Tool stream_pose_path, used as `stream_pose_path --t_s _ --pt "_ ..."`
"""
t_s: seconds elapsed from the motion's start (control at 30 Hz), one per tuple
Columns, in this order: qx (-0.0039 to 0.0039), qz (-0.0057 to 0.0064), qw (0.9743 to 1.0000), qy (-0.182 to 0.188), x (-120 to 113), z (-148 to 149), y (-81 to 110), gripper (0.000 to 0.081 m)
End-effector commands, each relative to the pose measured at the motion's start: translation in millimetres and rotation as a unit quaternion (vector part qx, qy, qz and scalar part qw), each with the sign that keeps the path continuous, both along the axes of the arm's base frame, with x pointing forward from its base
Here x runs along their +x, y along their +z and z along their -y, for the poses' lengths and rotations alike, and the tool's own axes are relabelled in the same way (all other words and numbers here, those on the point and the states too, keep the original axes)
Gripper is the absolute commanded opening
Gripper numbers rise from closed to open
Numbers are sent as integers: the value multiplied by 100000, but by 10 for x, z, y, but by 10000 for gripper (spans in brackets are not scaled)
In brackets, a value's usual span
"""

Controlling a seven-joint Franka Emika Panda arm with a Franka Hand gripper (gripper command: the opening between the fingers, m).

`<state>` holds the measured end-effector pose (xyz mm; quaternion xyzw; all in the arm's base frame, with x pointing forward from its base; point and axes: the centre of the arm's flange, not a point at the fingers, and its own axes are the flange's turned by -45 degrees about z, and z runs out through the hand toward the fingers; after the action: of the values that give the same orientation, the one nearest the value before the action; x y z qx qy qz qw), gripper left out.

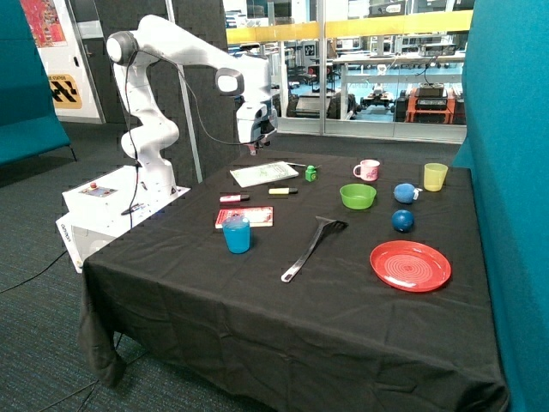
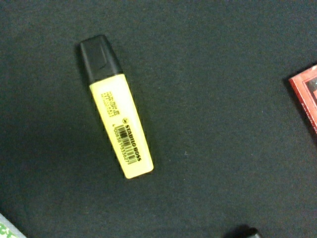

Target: Put a highlighter on each book

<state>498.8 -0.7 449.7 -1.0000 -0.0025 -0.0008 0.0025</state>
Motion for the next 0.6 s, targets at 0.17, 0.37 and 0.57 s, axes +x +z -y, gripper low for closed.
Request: stream_pose_path --t_s 0.17,0.37,0.57 --pt "-260 -46 99215 12502 -38 -7 -46 441" --pt "-260 -45 99169 12863 -91 2 -98 339" --pt "-260 -43 99068 13617 -201 9 -198 346"
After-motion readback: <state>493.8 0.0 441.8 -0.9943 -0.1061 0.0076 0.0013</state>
